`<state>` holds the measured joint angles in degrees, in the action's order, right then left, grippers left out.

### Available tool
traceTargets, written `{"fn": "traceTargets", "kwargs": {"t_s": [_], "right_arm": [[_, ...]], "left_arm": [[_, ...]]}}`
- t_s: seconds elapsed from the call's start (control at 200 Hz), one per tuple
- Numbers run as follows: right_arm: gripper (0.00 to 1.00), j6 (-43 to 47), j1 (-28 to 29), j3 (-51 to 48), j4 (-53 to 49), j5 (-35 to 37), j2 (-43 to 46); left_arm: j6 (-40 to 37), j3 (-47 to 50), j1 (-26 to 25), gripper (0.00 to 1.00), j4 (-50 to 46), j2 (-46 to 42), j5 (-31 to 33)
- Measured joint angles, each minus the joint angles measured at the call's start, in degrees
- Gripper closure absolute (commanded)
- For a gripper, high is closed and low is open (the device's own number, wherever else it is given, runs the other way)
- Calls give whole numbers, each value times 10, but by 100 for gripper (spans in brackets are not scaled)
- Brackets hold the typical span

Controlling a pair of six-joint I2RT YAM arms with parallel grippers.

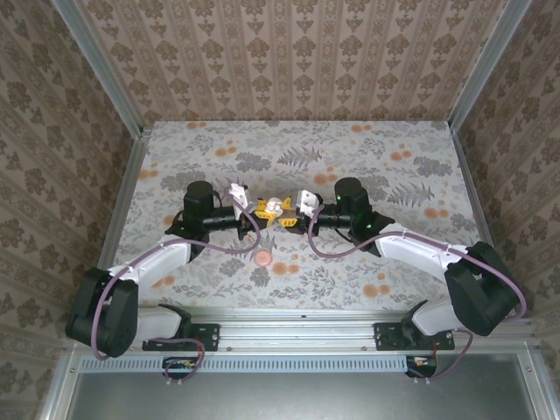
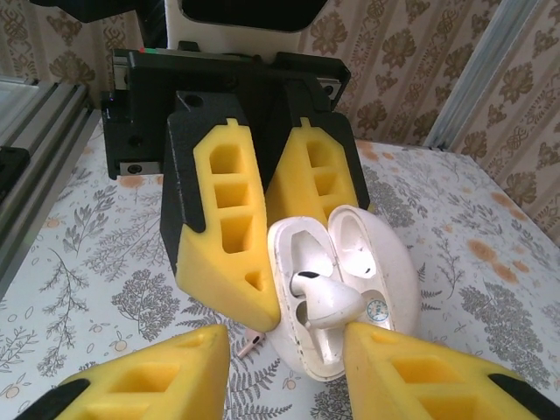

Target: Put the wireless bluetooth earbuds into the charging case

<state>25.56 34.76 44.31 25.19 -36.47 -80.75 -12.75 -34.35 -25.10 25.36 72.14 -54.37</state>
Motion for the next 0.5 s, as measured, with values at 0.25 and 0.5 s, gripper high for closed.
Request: {"fn": "traceTargets", "kwargs": {"t_s": [0.25, 0.5], "right_arm": [[63, 0, 2, 9, 0, 1, -9], [62, 3, 5, 12, -3, 1, -9]], "left_arm": [[0, 0, 0, 92, 0, 0, -1], [-3, 0, 0, 92, 0, 0, -3]]}}
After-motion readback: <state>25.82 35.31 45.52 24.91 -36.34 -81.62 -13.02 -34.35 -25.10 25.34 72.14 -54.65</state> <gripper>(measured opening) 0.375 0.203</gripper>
